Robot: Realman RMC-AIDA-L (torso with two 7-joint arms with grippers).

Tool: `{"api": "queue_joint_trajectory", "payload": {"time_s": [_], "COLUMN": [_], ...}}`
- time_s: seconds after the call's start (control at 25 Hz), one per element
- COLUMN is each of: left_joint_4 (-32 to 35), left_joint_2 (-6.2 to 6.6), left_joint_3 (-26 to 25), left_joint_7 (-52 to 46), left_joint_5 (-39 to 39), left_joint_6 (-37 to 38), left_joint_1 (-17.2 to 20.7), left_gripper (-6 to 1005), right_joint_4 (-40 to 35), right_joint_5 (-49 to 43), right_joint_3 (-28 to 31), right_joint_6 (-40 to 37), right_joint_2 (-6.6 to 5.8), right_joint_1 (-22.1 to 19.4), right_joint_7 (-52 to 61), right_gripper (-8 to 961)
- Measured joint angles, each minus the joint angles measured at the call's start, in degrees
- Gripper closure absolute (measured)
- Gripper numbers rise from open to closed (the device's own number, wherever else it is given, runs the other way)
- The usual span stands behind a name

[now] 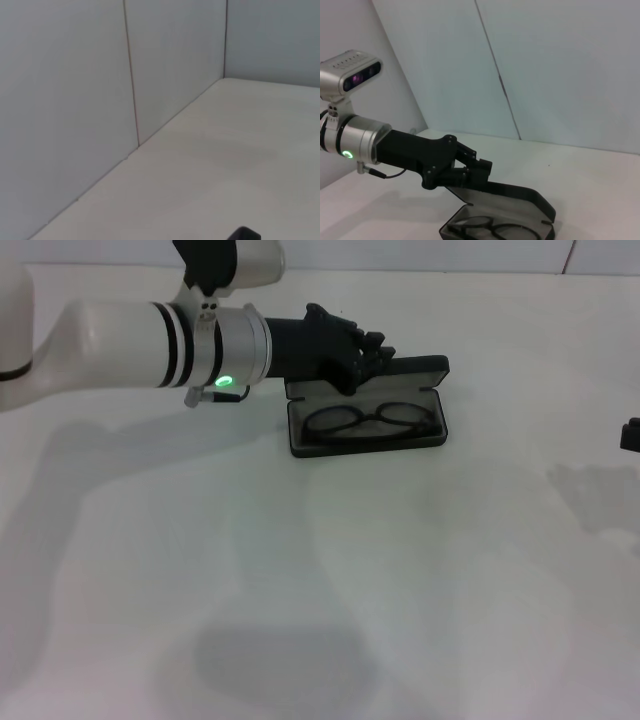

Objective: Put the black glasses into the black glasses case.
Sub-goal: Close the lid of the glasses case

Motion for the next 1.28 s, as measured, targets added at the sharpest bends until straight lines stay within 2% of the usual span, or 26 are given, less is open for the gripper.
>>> {"api": "queue_joint_trajectory", "payload": {"time_s": [0.52,0.76,1.12,1.28], "left_joint_4": [-1.2,-1.5,-1.5,-1.6], "left_joint_2": [-0.21,-0.30,-0.38,-0.29], "left_joint_3": [0.4,4.4,5.9,9.2], "left_joint_7": [0.3,0.0,-0.1,-0.1], "left_joint_5": [-0.2,-0.6,-0.5,-0.5], "left_joint_6": [-0.4,0.1,3.1,3.2], "left_joint_1": [0.3,0.4,0.6,0.8], "left_gripper": [798,797,794,793], "right_joint_4": [2.6,4.2,4.4,4.4], "right_joint_5": [1.0,1.5,1.5,1.5], "right_joint_3": [-0.4,0.0,-0.1,-0.1], "right_joint_6": [-0.5,-0.8,-0.8,-0.8], "right_joint_2": [0.00,0.00,0.00,0.00], "right_joint_1": [0.0,0.1,0.1,0.1], "right_joint_7": [-1.1,-2.1,-2.3,-2.3], "right_gripper": [857,857,856,856]}}
